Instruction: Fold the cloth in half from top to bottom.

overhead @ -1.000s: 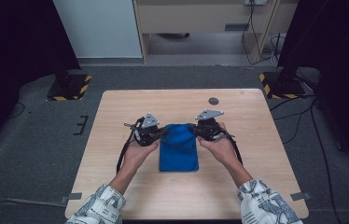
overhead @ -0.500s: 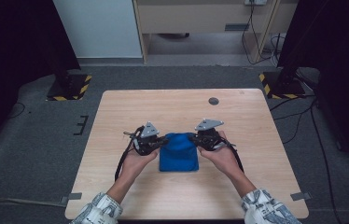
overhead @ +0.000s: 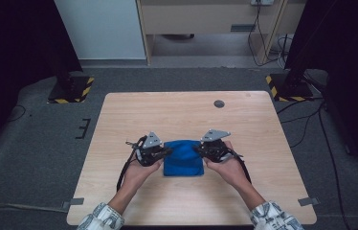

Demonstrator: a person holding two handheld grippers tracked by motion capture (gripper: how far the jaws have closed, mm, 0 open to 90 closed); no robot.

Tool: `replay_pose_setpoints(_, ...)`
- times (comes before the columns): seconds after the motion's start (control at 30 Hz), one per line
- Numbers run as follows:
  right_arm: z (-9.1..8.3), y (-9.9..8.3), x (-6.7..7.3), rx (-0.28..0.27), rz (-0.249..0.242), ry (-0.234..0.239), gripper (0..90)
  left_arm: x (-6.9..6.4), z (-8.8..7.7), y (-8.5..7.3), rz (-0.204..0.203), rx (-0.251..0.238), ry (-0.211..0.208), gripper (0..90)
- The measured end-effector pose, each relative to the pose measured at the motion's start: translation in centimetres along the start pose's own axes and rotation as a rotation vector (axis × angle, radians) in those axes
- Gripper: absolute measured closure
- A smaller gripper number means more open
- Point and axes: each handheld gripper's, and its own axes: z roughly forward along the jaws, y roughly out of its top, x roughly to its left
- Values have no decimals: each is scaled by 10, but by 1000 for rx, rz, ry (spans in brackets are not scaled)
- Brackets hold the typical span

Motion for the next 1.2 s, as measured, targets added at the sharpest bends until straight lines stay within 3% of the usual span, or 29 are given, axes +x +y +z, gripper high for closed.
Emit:
replay_pose_setpoints(0.67, 4, -20, 16, 32, -18, 28, 785, -9, 0, -24, -2, 36, -15, 795)
replay_pose_setpoints(1.2, -1, -36, 24, 32, -12, 46, 692, -18, -4, -39, 20, 15, -17, 593)
